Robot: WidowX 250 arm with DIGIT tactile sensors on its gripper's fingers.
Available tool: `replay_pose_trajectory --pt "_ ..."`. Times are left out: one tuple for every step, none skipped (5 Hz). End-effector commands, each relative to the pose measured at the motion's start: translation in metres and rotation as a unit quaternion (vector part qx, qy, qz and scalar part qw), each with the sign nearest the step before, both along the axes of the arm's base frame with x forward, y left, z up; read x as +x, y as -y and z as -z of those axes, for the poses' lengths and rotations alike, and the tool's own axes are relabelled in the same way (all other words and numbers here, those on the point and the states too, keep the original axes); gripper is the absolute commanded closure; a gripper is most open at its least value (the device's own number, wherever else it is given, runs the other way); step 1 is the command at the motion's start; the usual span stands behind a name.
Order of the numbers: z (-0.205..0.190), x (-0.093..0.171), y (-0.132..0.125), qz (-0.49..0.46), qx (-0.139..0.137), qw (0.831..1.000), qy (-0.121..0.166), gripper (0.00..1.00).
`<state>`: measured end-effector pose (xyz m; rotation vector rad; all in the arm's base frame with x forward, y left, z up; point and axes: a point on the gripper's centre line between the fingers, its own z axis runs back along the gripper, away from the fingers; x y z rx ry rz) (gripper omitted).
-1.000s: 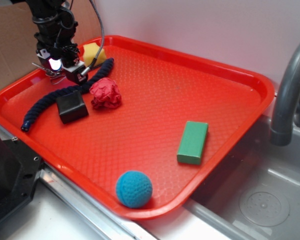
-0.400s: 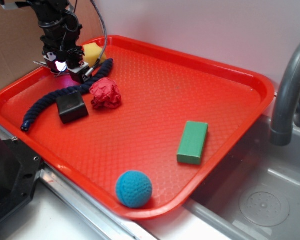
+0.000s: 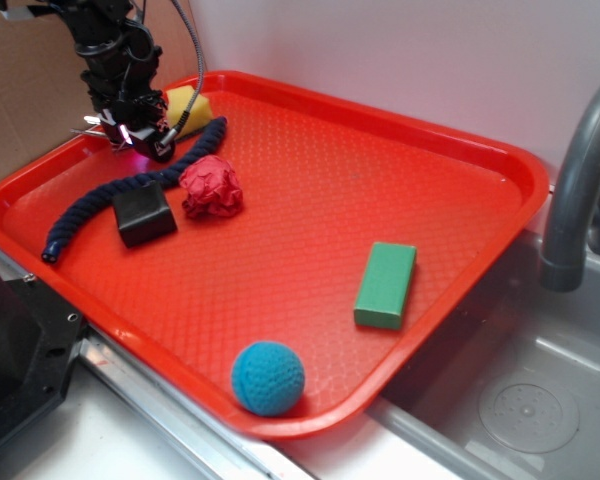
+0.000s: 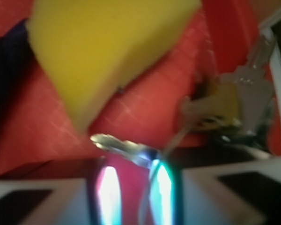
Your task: Grab the silver keys.
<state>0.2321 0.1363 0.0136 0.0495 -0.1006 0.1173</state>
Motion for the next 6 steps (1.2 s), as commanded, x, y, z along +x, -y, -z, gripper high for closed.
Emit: replay_pose_trajectory --pt "-0.017 -0.008 0.008 0.015 -0.006 1.000 -0.008 1.00" --pt "-0.066 -0.024 0.039 0.021 0.003 0.999 0.037 1.00" --pt "-0.115 -0.048 0.062 0.026 -0.003 0.996 0.086 1.00" --pt "-0.165 -0.049 0.074 0.036 -0.040 0.993 0.108 1.00" --pt "-0.198 -0.043 0.088 0.051 -0.064 0.991 0.106 1.00" --pt "-0.220 -0.030 0.115 0.037 -0.101 0.994 0.031 1.00"
